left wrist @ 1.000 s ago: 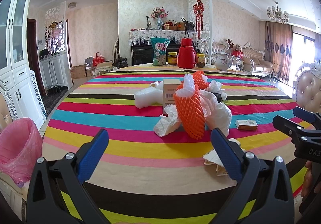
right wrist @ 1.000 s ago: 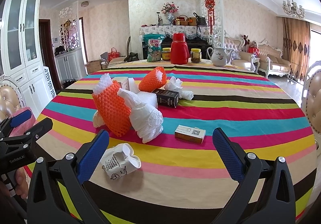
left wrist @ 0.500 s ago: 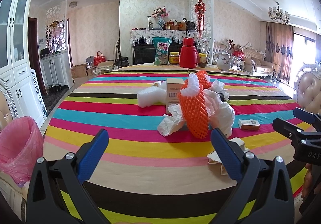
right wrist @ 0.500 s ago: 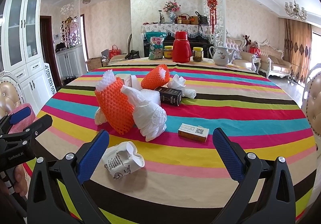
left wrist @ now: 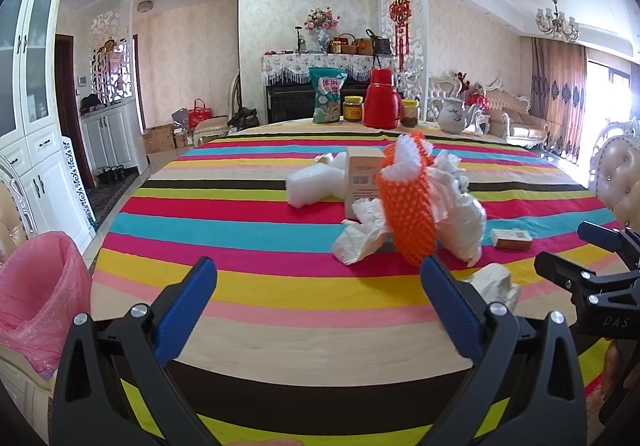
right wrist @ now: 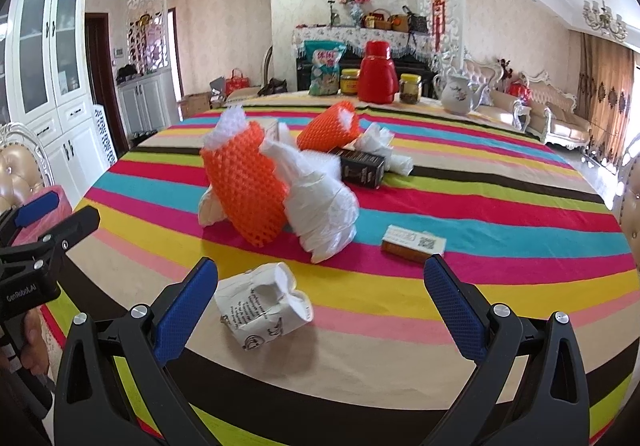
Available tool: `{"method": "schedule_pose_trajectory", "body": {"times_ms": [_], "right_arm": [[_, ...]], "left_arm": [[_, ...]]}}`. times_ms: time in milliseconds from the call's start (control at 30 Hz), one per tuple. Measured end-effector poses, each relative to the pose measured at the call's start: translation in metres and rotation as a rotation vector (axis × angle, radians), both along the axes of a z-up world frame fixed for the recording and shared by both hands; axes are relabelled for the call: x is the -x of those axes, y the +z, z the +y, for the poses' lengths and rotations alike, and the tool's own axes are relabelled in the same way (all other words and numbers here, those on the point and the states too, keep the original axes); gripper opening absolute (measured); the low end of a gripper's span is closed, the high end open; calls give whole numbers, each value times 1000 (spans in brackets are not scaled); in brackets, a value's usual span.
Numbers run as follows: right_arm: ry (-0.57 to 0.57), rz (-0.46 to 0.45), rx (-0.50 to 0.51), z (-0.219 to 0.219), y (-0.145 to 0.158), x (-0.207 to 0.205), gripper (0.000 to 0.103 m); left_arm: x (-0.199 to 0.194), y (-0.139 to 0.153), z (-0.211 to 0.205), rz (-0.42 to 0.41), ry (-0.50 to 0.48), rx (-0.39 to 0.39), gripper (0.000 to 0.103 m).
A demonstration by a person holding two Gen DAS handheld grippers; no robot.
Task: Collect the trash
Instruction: 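Grasp the crumpled white paper cup with the right gripper while the left gripper approaches the orange net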
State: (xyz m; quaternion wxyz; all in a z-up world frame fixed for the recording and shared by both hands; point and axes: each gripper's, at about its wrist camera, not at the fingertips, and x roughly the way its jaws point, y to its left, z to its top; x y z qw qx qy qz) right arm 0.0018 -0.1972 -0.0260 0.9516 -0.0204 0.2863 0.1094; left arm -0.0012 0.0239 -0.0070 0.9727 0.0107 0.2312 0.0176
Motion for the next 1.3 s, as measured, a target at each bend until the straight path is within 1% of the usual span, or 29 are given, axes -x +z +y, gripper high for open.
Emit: {"method": "schedule_pose_trajectory", "body": {"times_ms": [100,300,367,433,500,533,633,700,733,800,833,867,1067,1233,1300], "right_arm": [[30,40,15,10,-8,-7,96],[78,110,77,35,-20,-22,96],[85,141,95,41,-26,-29,96],[87,167,106,45,-33,-34,96],[91,198,125,46,-41,-38,96],[91,205,131,45,-44,-39,96],[89,210,135,41,-47,-40,96],[99,211,127,36,-46,-39,90],[102,214,122,33,-46,-39,79],[102,222,106,26,-45,-39,64],[100,218,95,21,-43,-38,58],[97,211,82,15,-42,-38,55],[40,180,38,-18,-34,-40,55],[4,170,29,-34,-30,-50,55],[-5,161,31,-36,-29,-54,55]], "left_arm": [[-5,-2,10,24,24,-16,99],[-16,-6,34,56,60,-6,99],[-20,-7,43,62,69,27,98],[-24,-9,50,70,51,77,98],[-28,-11,51,76,45,101,98],[-31,-12,50,85,47,94,98],[-42,-16,35,98,55,31,98],[-46,-16,27,95,31,24,98],[-50,-15,21,102,9,24,98],[-56,-15,10,106,-8,18,98],[-61,-14,3,108,-18,16,98],[-65,-14,-3,113,-30,17,98],[-92,-12,-39,120,-73,0,98],[-124,-7,-59,130,-81,11,97],[-135,-8,-66,138,-84,4,96]]}}
